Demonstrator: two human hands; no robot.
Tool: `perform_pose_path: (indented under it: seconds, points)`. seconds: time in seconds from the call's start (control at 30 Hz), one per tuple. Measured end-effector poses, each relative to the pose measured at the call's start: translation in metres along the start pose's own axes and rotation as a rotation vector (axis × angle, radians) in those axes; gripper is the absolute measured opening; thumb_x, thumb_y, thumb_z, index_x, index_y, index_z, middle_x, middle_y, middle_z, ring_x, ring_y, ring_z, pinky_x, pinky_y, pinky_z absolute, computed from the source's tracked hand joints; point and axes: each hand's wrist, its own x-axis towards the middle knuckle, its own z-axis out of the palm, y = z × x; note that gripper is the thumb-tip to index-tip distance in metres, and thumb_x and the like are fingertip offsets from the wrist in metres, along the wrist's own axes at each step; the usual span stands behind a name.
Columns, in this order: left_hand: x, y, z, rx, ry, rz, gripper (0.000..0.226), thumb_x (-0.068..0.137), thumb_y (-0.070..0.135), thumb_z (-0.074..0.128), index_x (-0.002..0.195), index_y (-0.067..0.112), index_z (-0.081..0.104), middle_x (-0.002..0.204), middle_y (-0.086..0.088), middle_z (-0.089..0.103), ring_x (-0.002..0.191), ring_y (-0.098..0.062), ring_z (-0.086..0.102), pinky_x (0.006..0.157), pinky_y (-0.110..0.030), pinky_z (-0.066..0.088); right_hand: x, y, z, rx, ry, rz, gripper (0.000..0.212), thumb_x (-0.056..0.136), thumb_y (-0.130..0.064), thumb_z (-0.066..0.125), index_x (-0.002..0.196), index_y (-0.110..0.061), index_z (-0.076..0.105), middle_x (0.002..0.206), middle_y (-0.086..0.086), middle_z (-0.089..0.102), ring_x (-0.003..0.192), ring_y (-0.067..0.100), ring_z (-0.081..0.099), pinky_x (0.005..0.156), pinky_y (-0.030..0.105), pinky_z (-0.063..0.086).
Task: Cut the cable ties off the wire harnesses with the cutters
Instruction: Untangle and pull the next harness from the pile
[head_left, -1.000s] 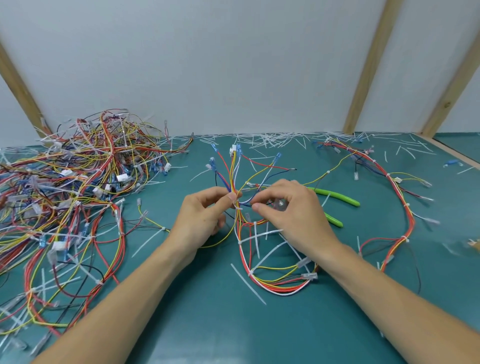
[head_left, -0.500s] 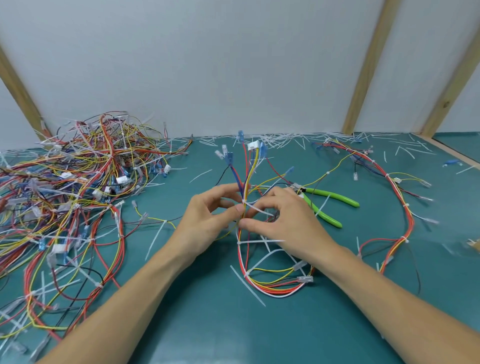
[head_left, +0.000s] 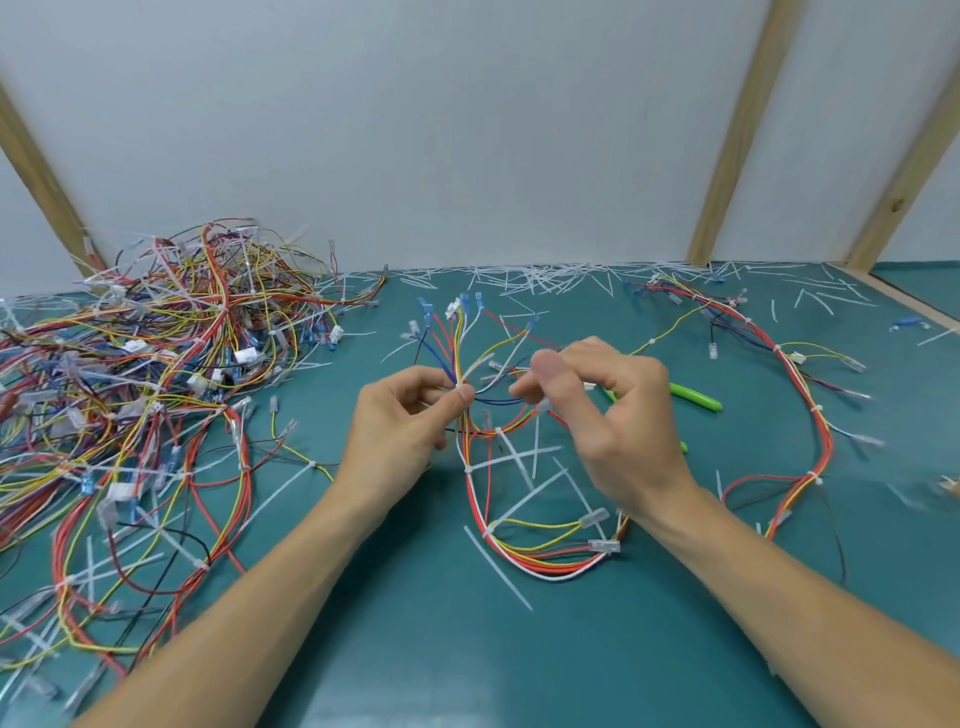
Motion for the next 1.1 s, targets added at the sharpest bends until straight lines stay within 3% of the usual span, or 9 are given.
perform_pose_path:
  seconds: [0.2, 0.33, 0.47, 0.57, 0.67, 0.77, 0.93, 1.03, 1.1]
  points:
    - [0.001, 0.000, -0.001, 0.072, 0.049, 0.118, 0.008, 0.089, 0.018, 0.075, 0.088, 0.014, 0.069, 0.076, -0.004, 0.072, 0.057, -0.011, 0.060, 0.055, -0.016, 0.047, -0.008, -0.002, 0.015, -0.108, -0.290, 0.037, 0.019, 0.089, -0.038, 0.073, 0.079, -0.022, 0.070, 0.071, -0.011, 0.069, 0.068, 0.014, 0.066, 0.068, 0.032, 0.054]
    - [-0.002, 0.005, 0.001, -0.041, 0.018, 0.137, 0.006, 0.092, 0.013, 0.071, 0.091, 0.010, 0.066, 0.075, -0.001, 0.076, 0.058, -0.005, 0.063, 0.055, -0.011, 0.046, -0.011, 0.015, 0.017, -0.315, -0.405, 0.218, 0.036, 0.082, -0.056, 0.077, 0.087, -0.030, 0.053, 0.075, -0.016, 0.063, 0.067, 0.005, 0.062, 0.068, 0.032, 0.049]
    - [-0.004, 0.015, 0.002, -0.188, 0.003, 0.147, 0.008, 0.090, 0.020, 0.071, 0.092, 0.014, 0.066, 0.077, -0.003, 0.076, 0.057, -0.003, 0.058, 0.051, -0.012, 0.042, -0.010, 0.022, 0.015, -0.403, -0.454, 0.283, 0.045, 0.076, -0.075, 0.069, 0.099, -0.039, 0.053, 0.083, -0.021, 0.065, 0.067, -0.008, 0.054, 0.065, 0.025, 0.039]
    - [-0.003, 0.019, -0.002, -0.253, -0.006, 0.136, 0.023, 0.085, 0.026, 0.069, 0.102, 0.011, 0.064, 0.084, -0.003, 0.077, 0.067, -0.006, 0.062, 0.052, -0.017, 0.044, -0.009, 0.018, 0.018, -0.392, -0.454, 0.191, 0.029, 0.084, -0.066, 0.068, 0.094, -0.039, 0.068, 0.073, -0.027, 0.064, 0.067, -0.011, 0.054, 0.061, 0.015, 0.031]
    - [-0.003, 0.020, -0.002, -0.295, -0.054, 0.100, 0.029, 0.080, 0.025, 0.071, 0.106, 0.014, 0.064, 0.090, -0.003, 0.077, 0.075, -0.008, 0.064, 0.057, -0.019, 0.047, -0.010, 0.017, 0.019, -0.186, -0.486, 0.246, 0.020, 0.090, -0.050, 0.071, 0.090, -0.031, 0.078, 0.075, -0.019, 0.072, 0.066, -0.003, 0.061, 0.064, 0.018, 0.043]
    - [-0.003, 0.019, -0.003, -0.304, -0.132, 0.093, 0.033, 0.078, 0.021, 0.072, 0.110, 0.018, 0.063, 0.097, -0.002, 0.077, 0.079, -0.010, 0.063, 0.064, -0.020, 0.049, -0.010, 0.013, 0.019, 0.131, -0.537, 0.432, 0.022, 0.088, -0.050, 0.073, 0.084, -0.029, 0.078, 0.077, -0.010, 0.076, 0.073, 0.001, 0.069, 0.071, 0.014, 0.049]
    - [-0.005, 0.019, -0.002, -0.268, -0.266, 0.107, 0.042, 0.082, 0.011, 0.070, 0.122, 0.011, 0.059, 0.108, -0.007, 0.076, 0.083, -0.011, 0.067, 0.076, -0.021, 0.053, -0.010, 0.018, 0.022, 0.189, -0.555, 0.490, 0.007, 0.089, -0.025, 0.080, 0.086, -0.022, 0.075, 0.079, -0.012, 0.076, 0.076, -0.002, 0.070, 0.072, 0.009, 0.047]
    - [-0.007, 0.019, 0.000, -0.229, -0.255, 0.111, 0.039, 0.086, 0.007, 0.068, 0.125, 0.007, 0.058, 0.109, -0.008, 0.076, 0.084, -0.013, 0.068, 0.079, -0.023, 0.055, -0.010, 0.016, 0.020, 0.228, -0.583, 0.503, 0.014, 0.091, -0.019, 0.077, 0.082, -0.009, 0.075, 0.071, -0.006, 0.074, 0.068, 0.003, 0.067, 0.069, 0.012, 0.046]
    - [-0.007, 0.018, 0.000, -0.191, -0.225, 0.116, 0.035, 0.090, 0.003, 0.066, 0.124, 0.006, 0.059, 0.109, -0.008, 0.077, 0.085, -0.014, 0.068, 0.079, -0.024, 0.055, -0.008, 0.015, 0.018, 0.189, -0.579, 0.489, 0.021, 0.093, -0.021, 0.075, 0.074, -0.011, 0.074, 0.070, 0.001, 0.073, 0.067, 0.010, 0.063, 0.071, 0.023, 0.046]
